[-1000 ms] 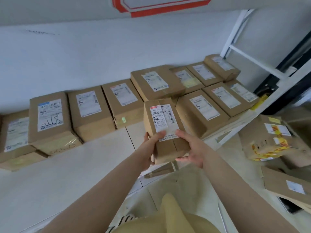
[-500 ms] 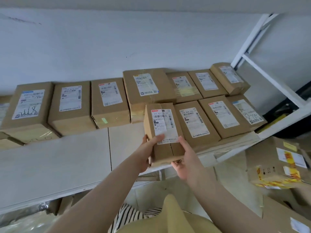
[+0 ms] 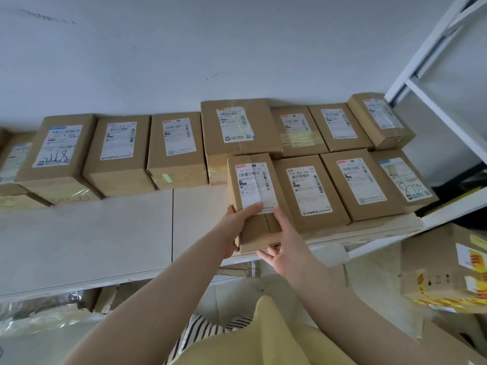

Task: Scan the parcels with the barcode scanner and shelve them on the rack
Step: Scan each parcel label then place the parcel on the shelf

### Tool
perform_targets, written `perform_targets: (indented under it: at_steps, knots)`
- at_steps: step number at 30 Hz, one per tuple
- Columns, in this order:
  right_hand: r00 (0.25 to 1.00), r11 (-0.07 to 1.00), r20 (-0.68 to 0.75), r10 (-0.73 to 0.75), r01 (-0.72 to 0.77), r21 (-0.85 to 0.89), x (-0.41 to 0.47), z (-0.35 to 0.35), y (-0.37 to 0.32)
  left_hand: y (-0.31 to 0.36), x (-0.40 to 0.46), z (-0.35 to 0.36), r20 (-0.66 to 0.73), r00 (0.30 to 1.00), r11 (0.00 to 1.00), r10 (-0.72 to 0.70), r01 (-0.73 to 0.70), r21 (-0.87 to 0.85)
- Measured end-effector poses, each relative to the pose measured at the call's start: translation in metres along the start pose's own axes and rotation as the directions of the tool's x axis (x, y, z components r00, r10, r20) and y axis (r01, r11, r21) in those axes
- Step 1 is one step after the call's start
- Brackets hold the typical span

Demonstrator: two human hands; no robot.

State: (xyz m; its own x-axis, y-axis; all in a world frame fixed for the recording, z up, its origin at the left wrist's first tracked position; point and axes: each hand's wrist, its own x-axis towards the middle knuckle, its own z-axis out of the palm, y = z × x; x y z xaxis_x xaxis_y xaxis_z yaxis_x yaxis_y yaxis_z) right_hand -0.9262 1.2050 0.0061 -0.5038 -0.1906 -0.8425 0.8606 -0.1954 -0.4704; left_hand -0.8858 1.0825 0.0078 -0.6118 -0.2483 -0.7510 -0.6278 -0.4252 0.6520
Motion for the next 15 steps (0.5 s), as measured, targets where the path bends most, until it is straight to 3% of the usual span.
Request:
perform_targets:
  at_steps: [12, 15]
  knots:
    - [0.999, 1.000, 0.049, 0.014, -0.015, 0.024, 0.0086, -0.0022, 0.0008, -0.0033, 0.0041, 0.0032, -0.055, 0.997, 0.998, 0.058, -0.055, 0.041]
    - [0.998, 0.999, 0.056, 0.022, -0.024, 0.029, 0.0066, -0.0019, 0.0002, -0.0044, 0.0062, 0.0056, -0.137, 0.983, 0.993, 0.122, -0.121, 0.015]
